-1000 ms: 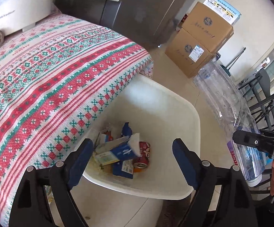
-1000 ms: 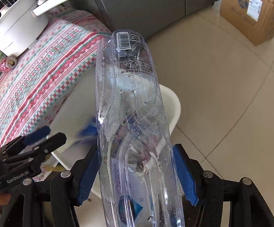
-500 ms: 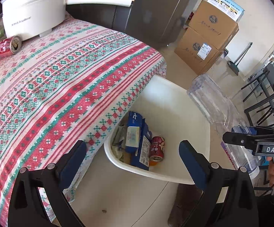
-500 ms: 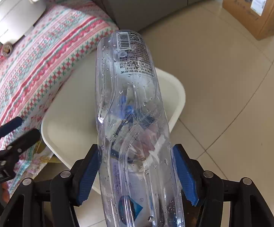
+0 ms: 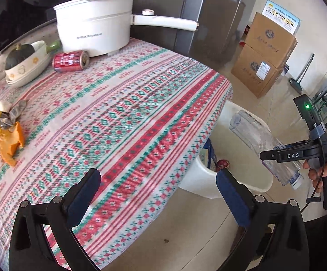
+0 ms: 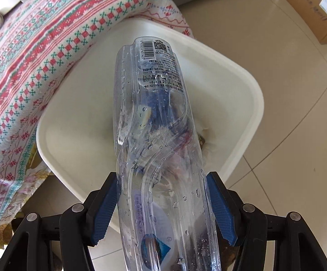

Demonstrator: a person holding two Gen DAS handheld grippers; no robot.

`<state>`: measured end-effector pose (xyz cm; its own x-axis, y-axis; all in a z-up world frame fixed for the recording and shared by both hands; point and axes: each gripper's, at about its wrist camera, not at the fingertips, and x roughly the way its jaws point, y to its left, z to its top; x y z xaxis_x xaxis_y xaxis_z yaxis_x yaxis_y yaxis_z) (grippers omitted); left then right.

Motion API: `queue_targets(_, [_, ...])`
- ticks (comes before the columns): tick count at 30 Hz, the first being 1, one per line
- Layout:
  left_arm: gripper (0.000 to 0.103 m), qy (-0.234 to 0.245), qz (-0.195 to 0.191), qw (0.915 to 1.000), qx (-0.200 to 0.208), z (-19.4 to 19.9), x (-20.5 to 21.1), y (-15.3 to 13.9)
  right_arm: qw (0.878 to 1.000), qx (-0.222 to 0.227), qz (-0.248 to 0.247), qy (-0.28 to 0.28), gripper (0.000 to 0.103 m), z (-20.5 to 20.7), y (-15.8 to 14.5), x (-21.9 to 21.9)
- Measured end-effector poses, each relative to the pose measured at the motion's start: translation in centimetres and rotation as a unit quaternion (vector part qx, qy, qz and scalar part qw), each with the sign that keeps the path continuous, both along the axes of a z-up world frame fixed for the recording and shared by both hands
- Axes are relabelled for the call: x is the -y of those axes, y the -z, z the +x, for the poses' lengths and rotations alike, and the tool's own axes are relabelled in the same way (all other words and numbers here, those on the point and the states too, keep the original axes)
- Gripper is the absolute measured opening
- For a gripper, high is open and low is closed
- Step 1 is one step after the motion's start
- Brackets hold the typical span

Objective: Collect trash
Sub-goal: 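Open the left tool to drop the carton while the right tool releases the bottle, then withdraw both open tools from the bin back over the table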

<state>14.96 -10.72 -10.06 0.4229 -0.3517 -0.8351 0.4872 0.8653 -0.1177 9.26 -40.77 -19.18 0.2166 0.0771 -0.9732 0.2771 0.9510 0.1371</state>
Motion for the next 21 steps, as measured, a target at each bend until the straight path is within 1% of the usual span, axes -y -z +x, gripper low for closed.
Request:
queue_targets(7, [0.103, -0.029, 0.007, 0.9995, -0.005, -0.2, -4.6, -0.2, 1.000, -0.017, -0.007, 0.002, 0.067, 0.7, 1.1, -0.7])
queue_targets(11, [0.103, -0.040, 0.011, 0.9991, -0.003, -0.5, -6.9, -0.4, 1.000, -0.026, 0.002, 0.010, 0.068, 1.1, 1.3, -0.8])
queue_targets(13, [0.103, -0.047, 0.013, 0.9988, -0.003, -0.7, -8.1, -0.5, 0.999, -0.029, 0.002, 0.013, 0.070, 1.1, 1.3, -0.8])
queue_targets(14, [0.103, -0.052, 0.016, 0.9985, -0.004, -0.7, -8.8, -0.5, 1.000, -0.027, 0.001, 0.014, 0.074, 1.2, 1.0, -0.9])
queue_targets(15, [0.103, -0.057, 0.020, 0.9982, -0.004, -0.7, -9.4, -0.5, 1.000, -0.022, 0.000, 0.016, 0.076, 1.2, 0.8, -0.9])
queue_targets(21, [0.103, -0.095, 0.035, 0.9948, -0.013, -0.7, -13.8, 0.2, 1.000, 0.006, 0.000, 0.024, 0.078, 1.5, -1.5, -1.6])
